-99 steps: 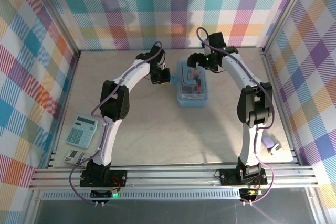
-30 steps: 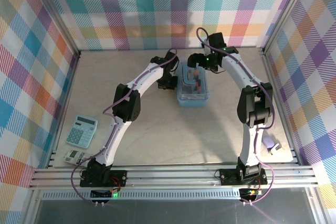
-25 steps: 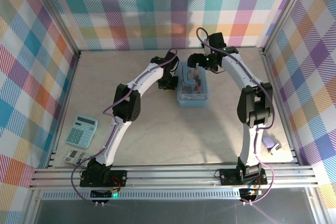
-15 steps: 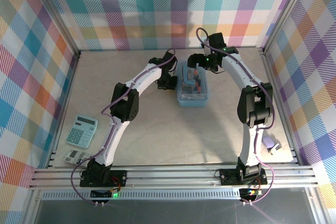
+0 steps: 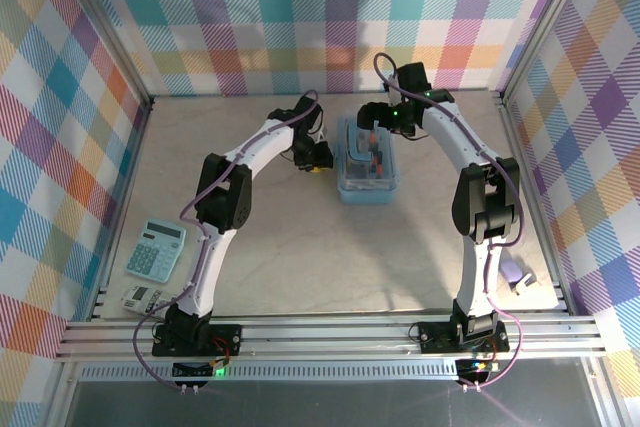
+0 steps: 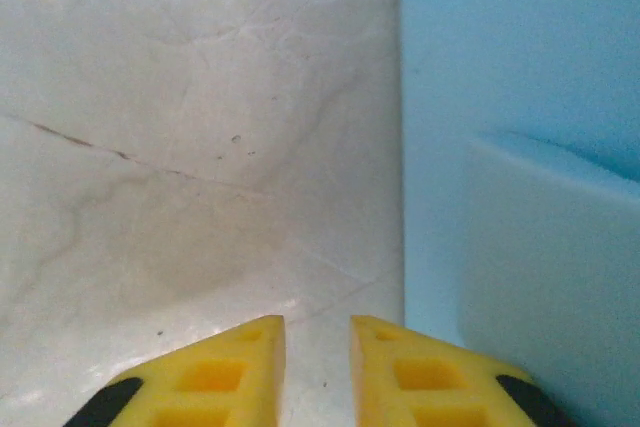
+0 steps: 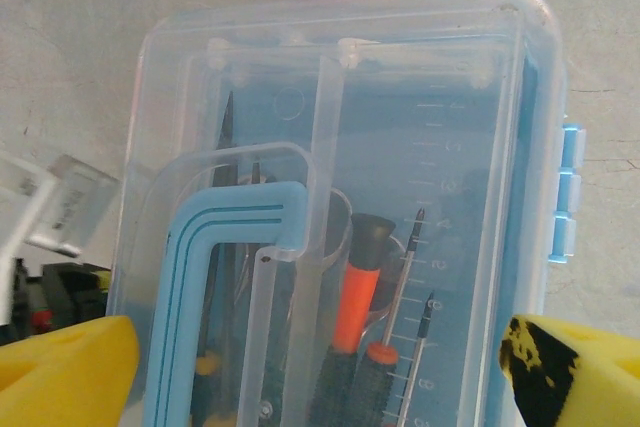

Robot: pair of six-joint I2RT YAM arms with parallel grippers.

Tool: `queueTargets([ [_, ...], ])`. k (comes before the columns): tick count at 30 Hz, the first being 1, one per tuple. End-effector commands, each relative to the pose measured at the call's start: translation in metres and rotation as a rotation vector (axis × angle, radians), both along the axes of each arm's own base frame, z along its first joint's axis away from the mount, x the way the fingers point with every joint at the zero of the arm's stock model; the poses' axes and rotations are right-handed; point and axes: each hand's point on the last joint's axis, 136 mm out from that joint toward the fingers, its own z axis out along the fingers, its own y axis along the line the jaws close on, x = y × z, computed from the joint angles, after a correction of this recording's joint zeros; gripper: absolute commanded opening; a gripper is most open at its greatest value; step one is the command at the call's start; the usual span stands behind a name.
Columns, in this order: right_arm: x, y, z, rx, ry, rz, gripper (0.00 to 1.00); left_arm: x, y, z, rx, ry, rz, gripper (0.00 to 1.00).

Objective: Pack the tool kit

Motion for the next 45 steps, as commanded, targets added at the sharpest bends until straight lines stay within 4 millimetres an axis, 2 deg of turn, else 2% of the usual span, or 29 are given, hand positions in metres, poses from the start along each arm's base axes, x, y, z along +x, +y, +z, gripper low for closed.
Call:
queueTargets([
  [1,-0.04,0.018,-0.051,0.012,0.208,0.066,0.95,0.01,-0.001,0.055,-0.117,-0.079,0.015,0.43],
  [3,-0.04,0.019,-0.05,0.016,0.208,0.065,0.95,0.013,-0.003,0.061,-0.148,-0.082,0.02,0.55],
  [5,-0.039,0.02,-0.05,0.019,0.207,0.067,0.95,0.015,-0.007,0.064,-0.173,-0.083,0.022,0.58],
  [15,-0.04,0.021,-0.052,0.022,0.212,0.069,0.95,0.019,-0.019,0.062,-0.23,-0.073,0.029,0.59],
  [21,-0.04,0.02,-0.052,0.023,0.214,0.072,0.95,0.016,-0.027,0.053,-0.251,-0.057,0.025,0.59],
  [27,-0.04,0.02,-0.054,0.022,0.218,0.072,0.95,0.013,-0.022,0.037,-0.201,-0.037,0.03,0.59],
  [32,-0.04,0.021,-0.053,0.024,0.216,0.074,0.95,0.006,-0.01,0.019,-0.122,-0.014,0.035,0.55],
  [39,-0.039,0.023,-0.055,0.028,0.22,0.075,0.95,0.003,-0.002,0.019,-0.092,-0.021,0.037,0.49],
  [45,-0.04,0.024,-0.057,0.026,0.225,0.078,0.95,0.005,-0.004,0.019,-0.094,-0.018,0.037,0.34],
])
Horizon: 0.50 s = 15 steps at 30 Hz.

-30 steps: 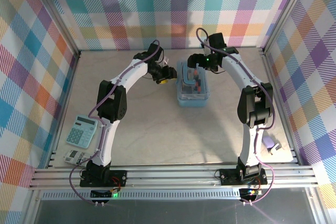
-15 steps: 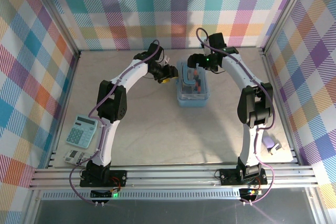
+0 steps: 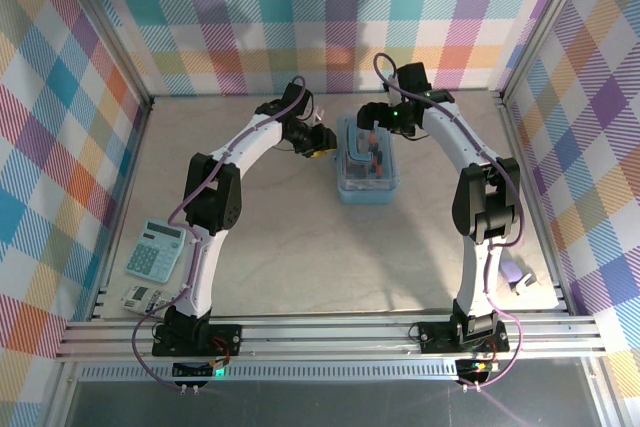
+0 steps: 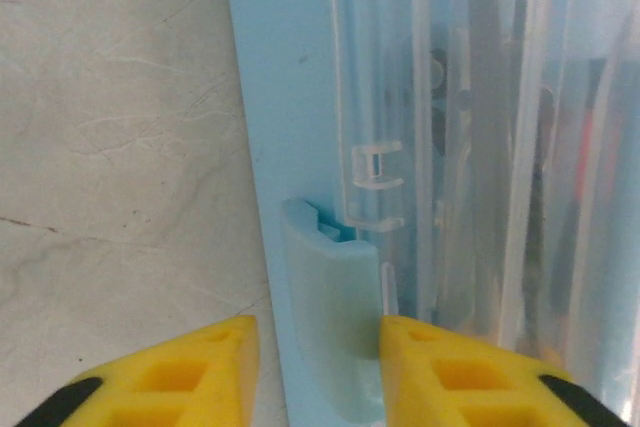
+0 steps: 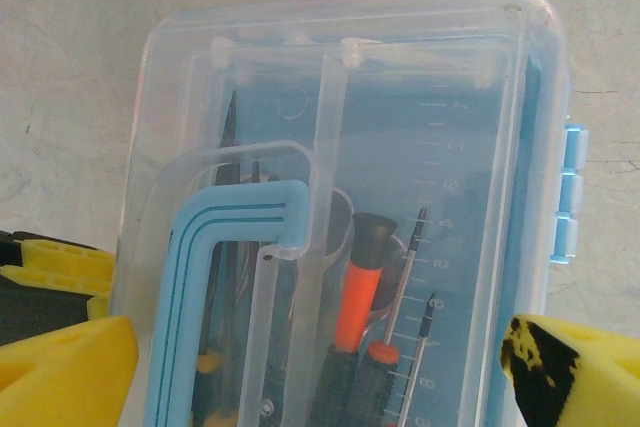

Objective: Pack the tool kit

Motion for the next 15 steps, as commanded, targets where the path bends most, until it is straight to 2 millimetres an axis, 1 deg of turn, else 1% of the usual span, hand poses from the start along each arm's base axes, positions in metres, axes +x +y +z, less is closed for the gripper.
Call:
queueTargets([
  [1,-0.0394,0.0235,-0.0574,0.024,0.227,0.073,0.95,-0.0131,0.0126,-0.0262,0.098,0.064,0.011,0.33],
  [6,-0.04,0.0242,-0.0601,0.024,0.234,0.073,0.95,-0.014,0.0131,-0.0252,0.101,0.065,0.008,0.32],
  [15,-0.0416,0.0252,-0.0606,0.022,0.237,0.077,0.95,-0.0156,0.0044,-0.0248,0.039,0.076,-0.006,0.29],
])
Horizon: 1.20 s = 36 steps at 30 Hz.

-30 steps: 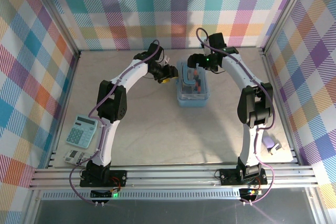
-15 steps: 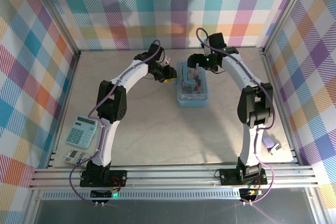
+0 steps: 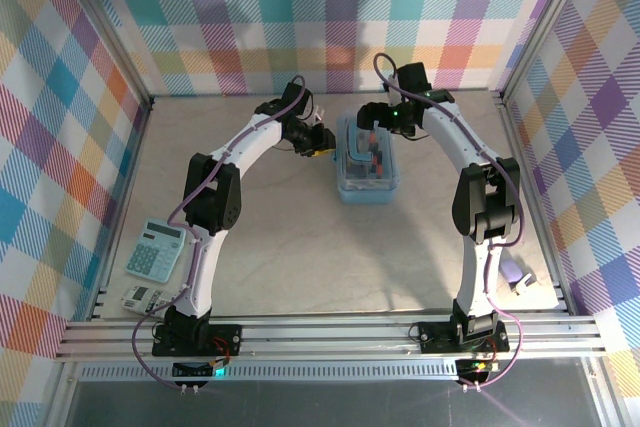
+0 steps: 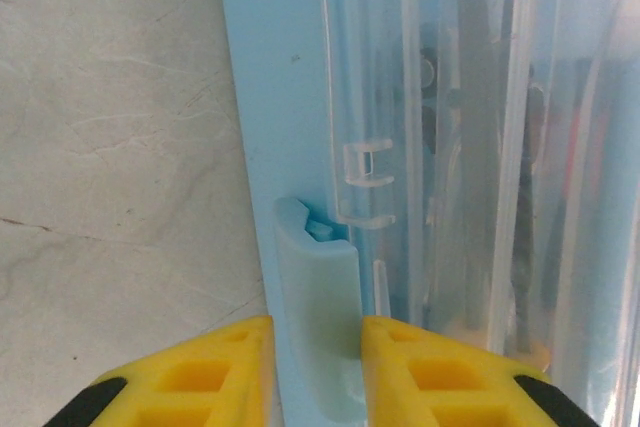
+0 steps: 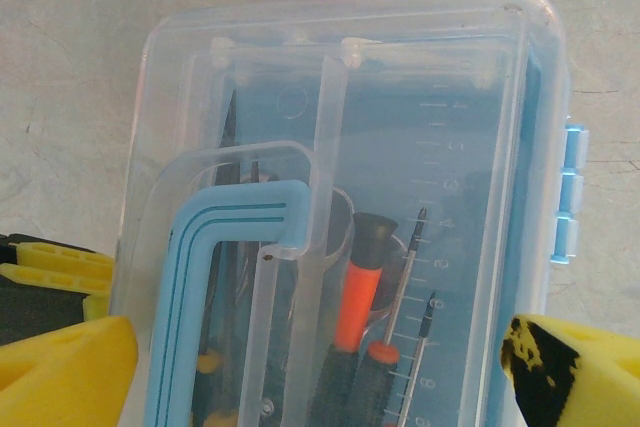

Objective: Pack the tool kit

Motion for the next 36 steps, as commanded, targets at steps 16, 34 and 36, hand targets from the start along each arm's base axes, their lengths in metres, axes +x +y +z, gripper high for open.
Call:
queueTargets([
  [16,-0.044,0.026,-0.062,0.023,0.243,0.082,0.95,-0.008,0.002,-0.01,-0.067,0.042,0.022,0.34],
  [34,-0.046,0.028,-0.064,0.024,0.251,0.09,0.95,-0.004,-0.005,0.012,-0.18,-0.021,0.021,0.39],
  [36,-0.046,0.028,-0.064,0.024,0.251,0.09,0.95,-0.004,-0.006,0.012,-0.186,-0.022,0.019,0.4],
])
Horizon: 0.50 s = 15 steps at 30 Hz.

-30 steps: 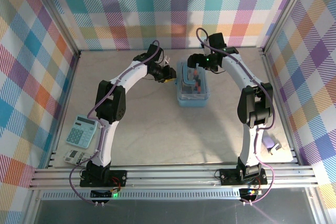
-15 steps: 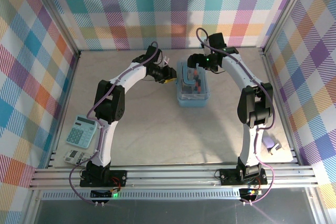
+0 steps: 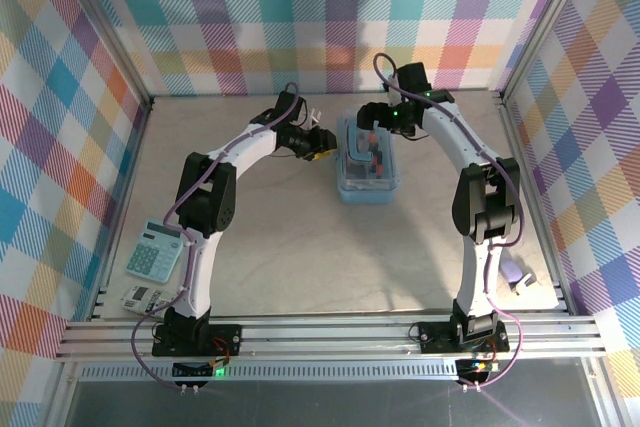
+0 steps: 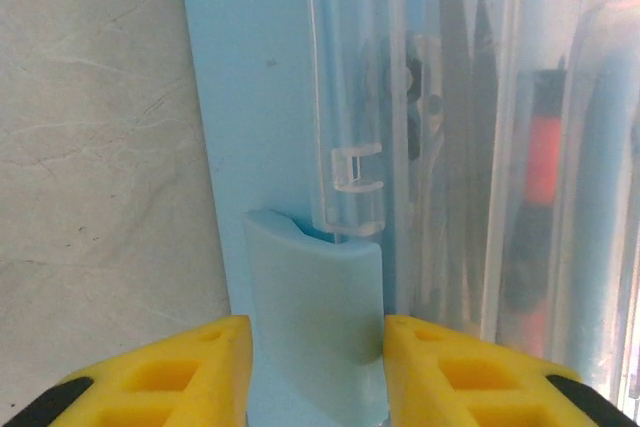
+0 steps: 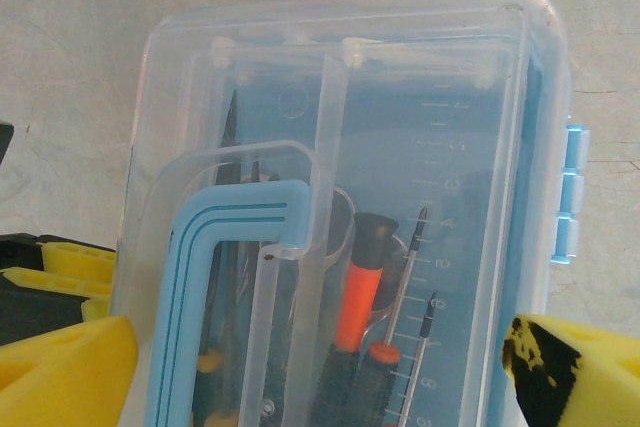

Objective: Pack the tool kit

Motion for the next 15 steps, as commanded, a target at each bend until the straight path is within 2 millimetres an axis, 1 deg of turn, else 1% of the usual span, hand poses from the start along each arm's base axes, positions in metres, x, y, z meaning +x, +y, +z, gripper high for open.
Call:
queueTargets([
  [1,-0.046,0.028,-0.064,0.022,0.251,0.091,0.95,-0.004,-0.001,0.013,-0.032,-0.006,-0.004,0.4],
  [4,-0.046,0.028,-0.063,0.024,0.249,0.092,0.95,-0.003,-0.002,0.017,-0.06,-0.016,-0.001,0.4],
  [9,-0.047,0.028,-0.064,0.024,0.25,0.094,0.95,-0.004,-0.005,0.021,-0.095,-0.02,-0.008,0.44],
  [10,-0.046,0.028,-0.064,0.024,0.25,0.094,0.95,0.001,-0.008,0.027,-0.122,-0.05,-0.009,0.44],
  [11,-0.047,0.028,-0.064,0.025,0.252,0.096,0.95,0.002,-0.008,0.028,-0.131,-0.053,-0.008,0.44],
  [15,-0.046,0.028,-0.064,0.027,0.251,0.095,0.95,0.003,-0.006,0.02,-0.109,-0.035,-0.001,0.45],
])
